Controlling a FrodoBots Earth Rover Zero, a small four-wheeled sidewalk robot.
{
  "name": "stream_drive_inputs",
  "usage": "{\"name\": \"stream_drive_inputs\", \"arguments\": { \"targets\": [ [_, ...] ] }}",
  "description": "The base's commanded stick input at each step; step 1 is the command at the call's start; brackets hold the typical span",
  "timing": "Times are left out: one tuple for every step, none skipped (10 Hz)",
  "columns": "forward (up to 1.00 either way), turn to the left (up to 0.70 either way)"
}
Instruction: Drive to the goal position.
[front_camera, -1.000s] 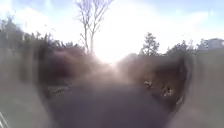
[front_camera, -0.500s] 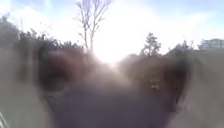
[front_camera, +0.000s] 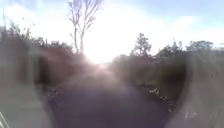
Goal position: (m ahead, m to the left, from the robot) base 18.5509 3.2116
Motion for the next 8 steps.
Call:
{"name": "stream_drive_inputs", "arguments": {
  "targets": [
    [0.85, 0.0],
    [0.85, 0.0],
    [0.85, 0.0],
    [0.85, 0.0],
    [0.85, 0.0],
    [0.85, 0.0],
    [0.85, 0.0],
    [0.85, 0.0]
  ]
}}
